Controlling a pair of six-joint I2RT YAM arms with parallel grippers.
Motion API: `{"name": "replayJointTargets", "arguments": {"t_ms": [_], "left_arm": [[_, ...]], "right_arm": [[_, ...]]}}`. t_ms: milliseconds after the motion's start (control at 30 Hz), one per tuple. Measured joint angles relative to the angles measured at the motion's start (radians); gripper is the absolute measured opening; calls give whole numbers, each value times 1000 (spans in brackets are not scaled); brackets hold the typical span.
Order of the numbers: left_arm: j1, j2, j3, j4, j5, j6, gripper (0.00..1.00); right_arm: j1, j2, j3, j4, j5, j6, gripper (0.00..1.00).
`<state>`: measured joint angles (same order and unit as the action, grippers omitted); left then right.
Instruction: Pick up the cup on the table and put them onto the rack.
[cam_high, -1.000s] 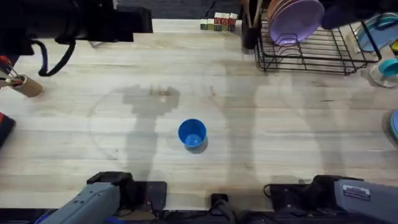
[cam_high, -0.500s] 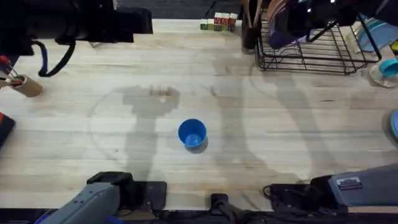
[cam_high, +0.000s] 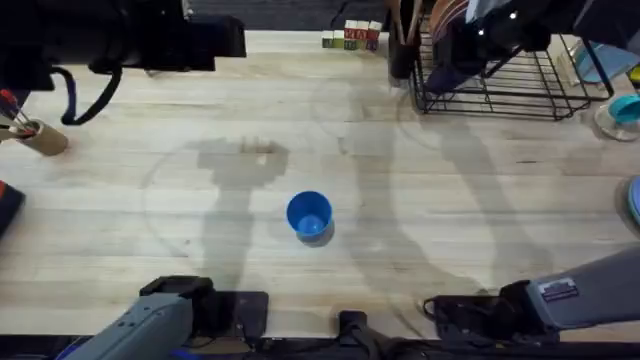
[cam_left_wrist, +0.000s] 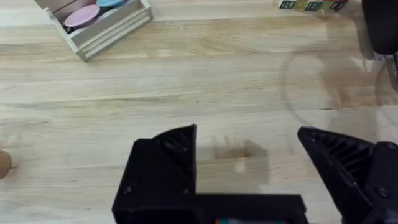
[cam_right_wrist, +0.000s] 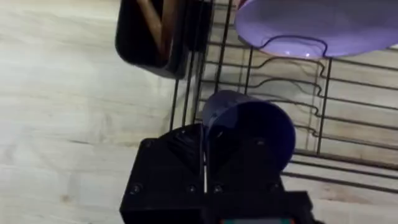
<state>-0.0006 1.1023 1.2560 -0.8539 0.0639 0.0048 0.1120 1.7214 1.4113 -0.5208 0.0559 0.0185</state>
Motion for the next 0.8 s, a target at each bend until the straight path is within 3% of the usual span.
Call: {"name": "replayJointTargets", "arguments": {"t_ms": [800], "left_arm": [[0,31,0,2,0,0,993]], "right_arm": [[20,54,1,-2,0,56,31]]}}
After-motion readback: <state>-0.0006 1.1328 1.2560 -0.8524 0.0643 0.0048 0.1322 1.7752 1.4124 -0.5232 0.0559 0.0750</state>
